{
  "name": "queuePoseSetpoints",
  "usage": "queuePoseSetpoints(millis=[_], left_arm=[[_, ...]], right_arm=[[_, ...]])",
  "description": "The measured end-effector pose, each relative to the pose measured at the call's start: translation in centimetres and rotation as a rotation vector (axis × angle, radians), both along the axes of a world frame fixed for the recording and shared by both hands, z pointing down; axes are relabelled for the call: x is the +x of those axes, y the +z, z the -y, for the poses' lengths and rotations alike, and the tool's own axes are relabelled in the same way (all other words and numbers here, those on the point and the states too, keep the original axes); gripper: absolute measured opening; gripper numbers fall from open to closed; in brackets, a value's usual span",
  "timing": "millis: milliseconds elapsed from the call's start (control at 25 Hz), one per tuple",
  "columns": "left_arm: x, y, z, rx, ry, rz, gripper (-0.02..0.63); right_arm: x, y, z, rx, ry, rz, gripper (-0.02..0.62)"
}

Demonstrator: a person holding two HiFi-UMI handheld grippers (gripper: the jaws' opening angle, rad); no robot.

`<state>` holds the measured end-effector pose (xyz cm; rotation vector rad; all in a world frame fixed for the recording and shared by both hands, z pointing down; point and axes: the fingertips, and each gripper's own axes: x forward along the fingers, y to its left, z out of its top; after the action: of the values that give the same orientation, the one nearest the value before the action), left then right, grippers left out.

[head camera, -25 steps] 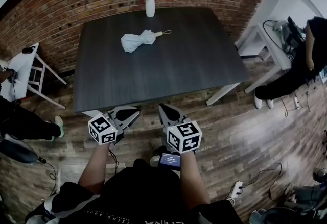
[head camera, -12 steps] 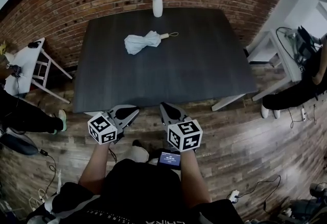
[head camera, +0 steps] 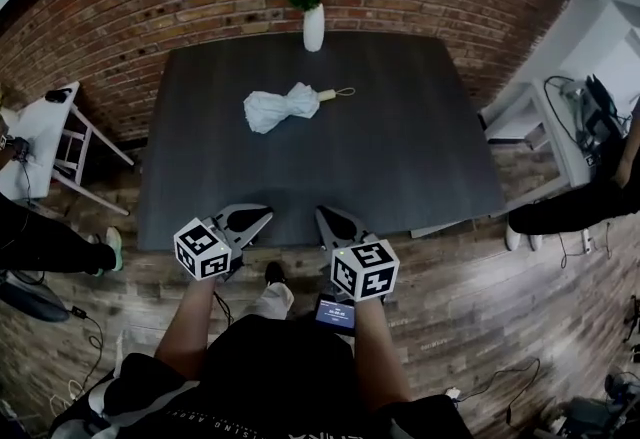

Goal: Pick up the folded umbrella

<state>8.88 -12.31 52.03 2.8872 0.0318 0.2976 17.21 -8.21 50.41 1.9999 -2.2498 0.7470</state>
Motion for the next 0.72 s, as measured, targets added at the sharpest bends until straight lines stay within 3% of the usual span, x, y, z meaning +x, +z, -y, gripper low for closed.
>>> queuePoseSetpoints(millis=[400,720], left_arm=[[3.2,-0.9,8.6,0.026,0.081,-0.012,0.002],[3.7,0.2,11.5,0.025,0.141,0.003,0.002]], right_arm=[[2.4,-0.6,9.2,0.001,0.035,-0.002,0.009],[2.2,0.9,11.7,-0.032,0.077,-0.001,0.009]])
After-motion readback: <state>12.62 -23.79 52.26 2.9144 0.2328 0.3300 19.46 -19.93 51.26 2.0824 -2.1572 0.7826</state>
